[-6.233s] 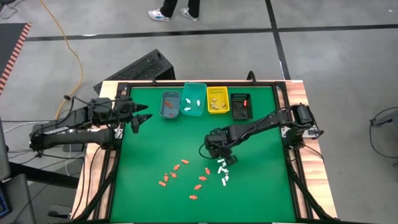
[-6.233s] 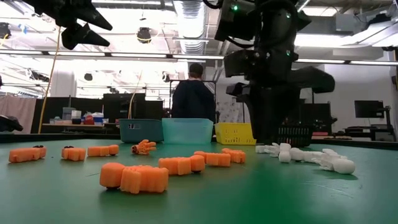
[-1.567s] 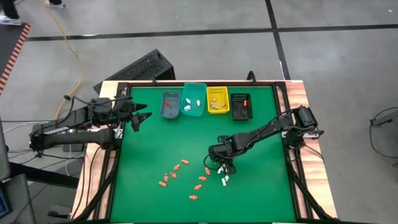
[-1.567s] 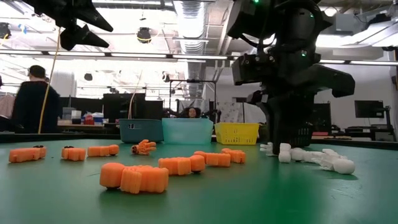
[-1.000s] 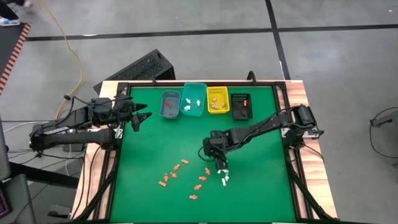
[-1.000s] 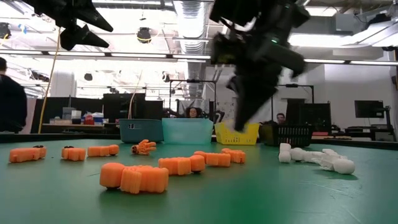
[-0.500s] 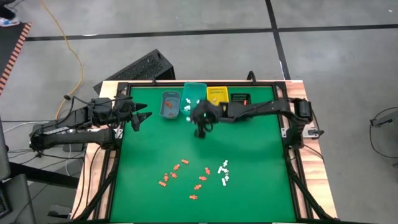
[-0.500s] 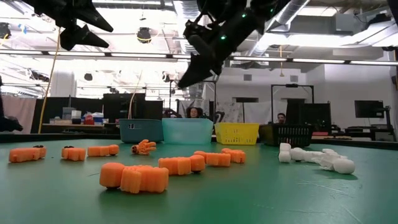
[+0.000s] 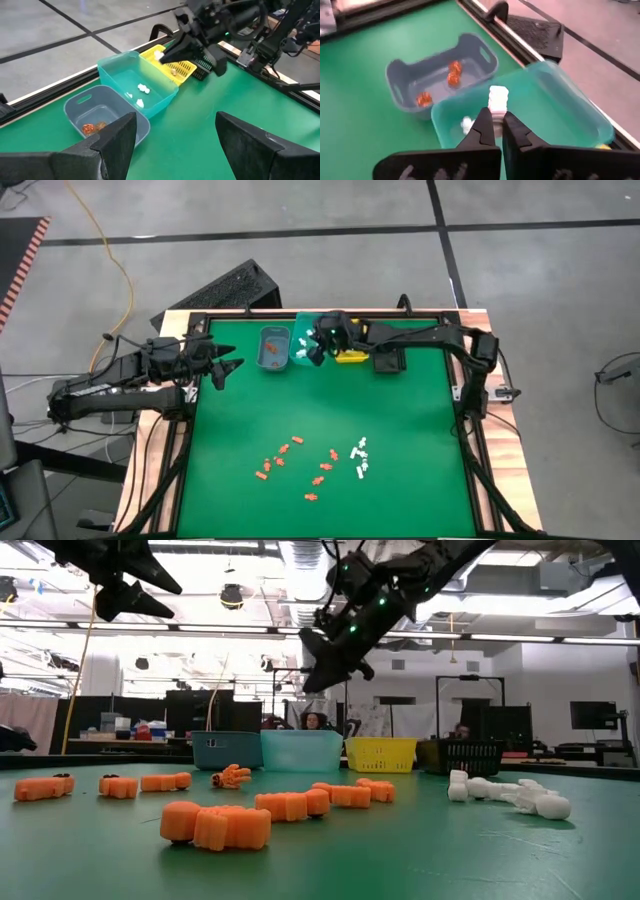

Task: Sort Halloween decoration
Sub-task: Put the white skeleton toy into the blue transparent bin

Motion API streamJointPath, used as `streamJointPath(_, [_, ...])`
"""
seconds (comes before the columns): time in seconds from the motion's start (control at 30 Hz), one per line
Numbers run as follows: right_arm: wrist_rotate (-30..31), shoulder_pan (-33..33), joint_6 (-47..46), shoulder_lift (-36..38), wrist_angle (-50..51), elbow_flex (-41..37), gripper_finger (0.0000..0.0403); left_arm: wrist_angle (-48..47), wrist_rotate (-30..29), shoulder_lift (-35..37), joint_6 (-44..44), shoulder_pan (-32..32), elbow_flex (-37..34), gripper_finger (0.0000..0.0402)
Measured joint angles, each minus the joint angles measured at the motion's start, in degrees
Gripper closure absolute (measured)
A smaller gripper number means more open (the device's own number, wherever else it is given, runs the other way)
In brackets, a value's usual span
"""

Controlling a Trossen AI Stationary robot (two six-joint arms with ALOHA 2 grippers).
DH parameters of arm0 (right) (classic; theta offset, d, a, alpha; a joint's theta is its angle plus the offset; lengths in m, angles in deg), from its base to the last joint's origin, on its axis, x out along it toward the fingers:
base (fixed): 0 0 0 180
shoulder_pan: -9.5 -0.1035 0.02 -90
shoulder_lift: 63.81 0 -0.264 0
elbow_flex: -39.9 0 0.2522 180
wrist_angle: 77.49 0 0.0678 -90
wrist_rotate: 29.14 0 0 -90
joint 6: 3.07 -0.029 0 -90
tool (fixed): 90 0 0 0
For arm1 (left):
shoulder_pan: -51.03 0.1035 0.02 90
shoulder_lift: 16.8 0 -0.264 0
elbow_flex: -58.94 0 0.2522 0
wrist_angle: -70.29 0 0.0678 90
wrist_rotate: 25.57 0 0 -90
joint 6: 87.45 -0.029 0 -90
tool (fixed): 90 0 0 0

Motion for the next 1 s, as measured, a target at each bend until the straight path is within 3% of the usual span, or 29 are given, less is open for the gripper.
streamJointPath(0.23, [1.8, 0.3, -0.1, -2.3, 3.5, 1.0, 0.0377, 0.0, 0.0, 0.0, 0.1, 0.0, 0.0, 0.0141])
streamJointPath(0.7, [4.4, 1.5, 0.5, -2.8, 4.3, 3.7, 0.0284, -1.0, 0.0, 0.0, 0.2, 0.0, 0.0, 0.0141])
streamJointPath(1.0, [-3.6, -1.2, 9.7, -2.7, 22.5, 14.7, 0.0272, -1.2, 0.0, 0.0, -0.4, 0.0, 0.0, 0.0141])
